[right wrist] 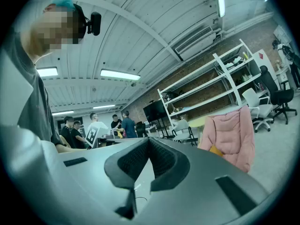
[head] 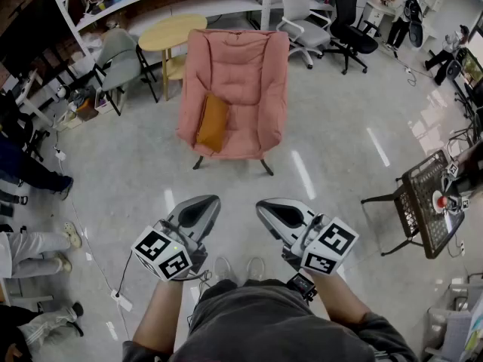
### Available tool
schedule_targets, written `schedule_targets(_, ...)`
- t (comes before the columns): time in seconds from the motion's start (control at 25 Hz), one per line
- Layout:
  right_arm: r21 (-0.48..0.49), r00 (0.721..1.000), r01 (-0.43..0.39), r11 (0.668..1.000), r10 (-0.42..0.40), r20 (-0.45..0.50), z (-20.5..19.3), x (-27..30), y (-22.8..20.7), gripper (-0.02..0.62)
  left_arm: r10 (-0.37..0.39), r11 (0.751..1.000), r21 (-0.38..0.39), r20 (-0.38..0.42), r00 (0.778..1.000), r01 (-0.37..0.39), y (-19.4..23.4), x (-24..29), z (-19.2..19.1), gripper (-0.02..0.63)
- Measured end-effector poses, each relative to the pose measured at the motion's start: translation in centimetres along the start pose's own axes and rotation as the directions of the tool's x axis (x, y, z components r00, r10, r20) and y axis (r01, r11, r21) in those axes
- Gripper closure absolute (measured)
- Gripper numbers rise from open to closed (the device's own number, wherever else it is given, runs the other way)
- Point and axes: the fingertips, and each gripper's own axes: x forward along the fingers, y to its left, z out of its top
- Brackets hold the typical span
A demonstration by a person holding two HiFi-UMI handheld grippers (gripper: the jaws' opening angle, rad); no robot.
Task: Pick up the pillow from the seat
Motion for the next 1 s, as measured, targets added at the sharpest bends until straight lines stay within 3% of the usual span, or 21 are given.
schedule_targets(0.52,0.022,1.0,-0.019,1.0,0.019,0.006,1.1,-0.6,-5.8,0.583,0.04,0.999,-0.002,-0.025,0.999,-0.04,2.6,4.3,0.2,0.596)
schedule_targets(0.76,0.041,1.0,0.001,0.999,0.0,-0.025,0.4,0.9,-9.7,0.583,0.088,0.996,-0.023,-0.015,0.996,-0.089,7.6,5.1,0.7,0.597)
schedule_targets(1.0,0.067,0.998,0.033,0.997,-0.029,-0.058,-0.1,6.5,-13.9,0.583,0.087,0.994,-0.058,-0.009,0.996,-0.087,15.5,6.6,1.9,0.597)
